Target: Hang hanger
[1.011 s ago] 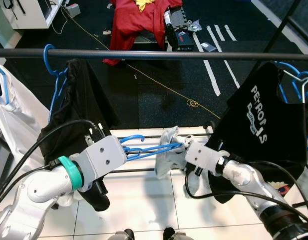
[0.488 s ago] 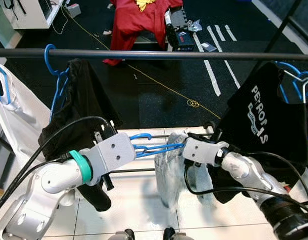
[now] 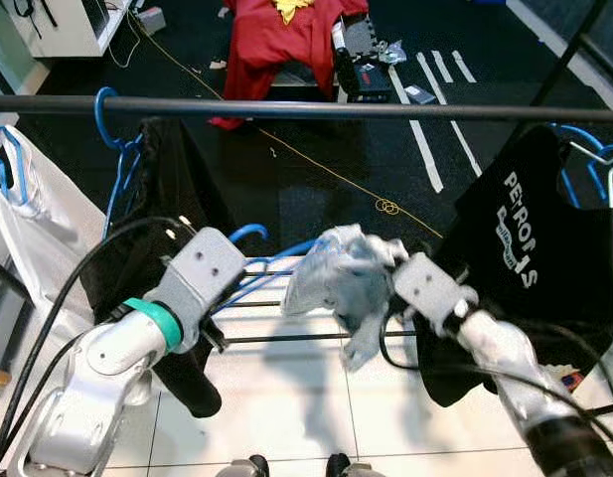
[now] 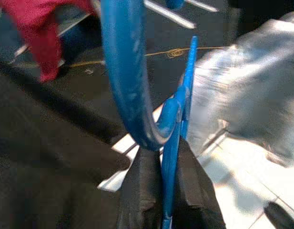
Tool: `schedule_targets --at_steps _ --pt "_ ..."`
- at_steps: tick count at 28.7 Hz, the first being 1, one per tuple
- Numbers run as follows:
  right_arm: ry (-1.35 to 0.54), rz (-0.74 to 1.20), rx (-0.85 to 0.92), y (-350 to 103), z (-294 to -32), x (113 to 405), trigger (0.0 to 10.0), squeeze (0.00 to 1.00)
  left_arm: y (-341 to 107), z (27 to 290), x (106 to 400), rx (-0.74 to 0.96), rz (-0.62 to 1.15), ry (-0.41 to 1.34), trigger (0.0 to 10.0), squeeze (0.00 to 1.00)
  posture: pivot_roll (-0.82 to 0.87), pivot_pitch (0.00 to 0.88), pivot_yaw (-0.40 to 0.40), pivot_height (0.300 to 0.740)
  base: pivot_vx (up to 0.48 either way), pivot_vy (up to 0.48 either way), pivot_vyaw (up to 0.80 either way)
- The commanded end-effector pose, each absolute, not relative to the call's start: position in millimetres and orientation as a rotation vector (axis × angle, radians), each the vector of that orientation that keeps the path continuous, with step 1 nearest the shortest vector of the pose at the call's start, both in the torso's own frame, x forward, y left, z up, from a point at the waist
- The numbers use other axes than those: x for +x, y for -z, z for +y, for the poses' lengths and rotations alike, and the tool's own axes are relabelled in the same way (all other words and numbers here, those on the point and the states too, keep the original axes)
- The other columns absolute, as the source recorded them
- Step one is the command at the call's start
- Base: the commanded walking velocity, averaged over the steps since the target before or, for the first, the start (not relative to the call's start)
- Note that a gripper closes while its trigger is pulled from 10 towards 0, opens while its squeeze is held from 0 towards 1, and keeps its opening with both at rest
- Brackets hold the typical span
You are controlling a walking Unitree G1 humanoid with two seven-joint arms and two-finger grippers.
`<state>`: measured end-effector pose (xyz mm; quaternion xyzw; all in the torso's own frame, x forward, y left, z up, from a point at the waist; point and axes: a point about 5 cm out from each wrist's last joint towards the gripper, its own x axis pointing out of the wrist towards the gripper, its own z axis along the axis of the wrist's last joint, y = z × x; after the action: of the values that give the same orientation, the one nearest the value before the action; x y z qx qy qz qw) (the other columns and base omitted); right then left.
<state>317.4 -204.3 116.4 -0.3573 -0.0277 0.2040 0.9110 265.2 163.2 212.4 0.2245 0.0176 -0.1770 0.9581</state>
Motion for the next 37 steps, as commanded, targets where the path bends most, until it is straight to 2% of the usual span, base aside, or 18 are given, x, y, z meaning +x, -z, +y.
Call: schedule_targets --at_steps 1,3,5,8,10,12,15,17,21,24,25,27,32,37 --pt "-0.340 -0.055 -0.721 -120 -220 317 10.0 0.00 -214 166 264 0.433 0.041 0.334 10.0 0.00 -0.05 0.170 0.053 0.740 0.000 0.000 0.00" --pt "-0.279 -0.047 -0.719 -121 -231 317 10.0 0.00 -216 167 266 0.398 0.037 0.308 10.0 0.00 -0.05 0.172 0.053 0.740 0.000 0.000 0.00" --pt "-0.173 -0.057 -0.678 -129 -245 320 10.0 0.00 -226 160 272 0.266 0.019 0.264 10.0 0.00 -0.06 0.170 0.057 0.740 0.000 0.000 0.00" --pt "-0.168 -0.072 -0.664 -133 -243 322 10.0 0.00 -230 150 275 0.199 0.007 0.259 10.0 0.00 -0.06 0.168 0.057 0.740 0.000 0.000 0.00" --pt "-0.198 -0.090 -0.645 -135 -233 323 10.0 0.00 -237 132 281 0.117 -0.003 0.249 10.0 0.00 -0.06 0.167 0.056 0.740 0.000 0.000 0.00" --pt "-0.198 -0.090 -0.645 -135 -233 323 10.0 0.00 -237 132 281 0.117 -0.003 0.249 10.0 0.00 -0.06 0.167 0.056 0.740 0.000 0.000 0.00" --pt "-0.274 -0.117 -0.614 -134 -209 327 10.0 0.00 -249 108 294 0.058 -0.044 0.199 10.0 0.00 -0.06 0.165 0.048 0.740 0.000 0.000 0.00" --pt "-0.298 -0.128 -0.601 -134 -200 327 10.0 0.00 -253 105 300 0.068 -0.059 0.160 10.0 0.00 -0.06 0.166 0.047 0.740 0.000 0.000 0.00" --pt "-0.341 -0.153 -0.586 -136 -186 329 10.0 0.00 -262 111 315 0.128 -0.096 0.013 10.0 0.00 -0.06 0.165 0.044 0.740 0.000 0.000 0.00" --pt "-0.370 -0.176 -0.573 -138 -178 329 10.0 0.00 -271 129 326 0.174 -0.138 -0.157 10.0 0.00 -0.07 0.163 0.049 0.740 0.000 0.000 0.00" --pt "-0.370 -0.176 -0.573 -138 -178 329 10.0 0.00 -271 129 326 0.174 -0.138 -0.157 10.0 0.00 -0.07 0.163 0.049 0.740 0.000 0.000 0.00" --pt "-0.408 -0.193 -0.571 -139 -169 327 10.0 0.00 -276 147 327 0.201 -0.152 -0.239 10.0 0.00 -0.07 0.162 0.052 0.740 0.000 0.000 0.00" --pt "-0.456 -0.212 -0.578 -141 -161 326 10.0 0.00 -272 153 327 0.188 -0.125 -0.258 10.0 0.00 -0.06 0.159 0.047 0.740 0.000 0.000 0.00" --pt "-0.482 -0.223 -0.581 -143 -154 328 10.0 0.00 -274 146 328 0.146 -0.136 -0.242 10.0 0.00 -0.05 0.158 0.040 0.740 0.000 0.000 0.00"
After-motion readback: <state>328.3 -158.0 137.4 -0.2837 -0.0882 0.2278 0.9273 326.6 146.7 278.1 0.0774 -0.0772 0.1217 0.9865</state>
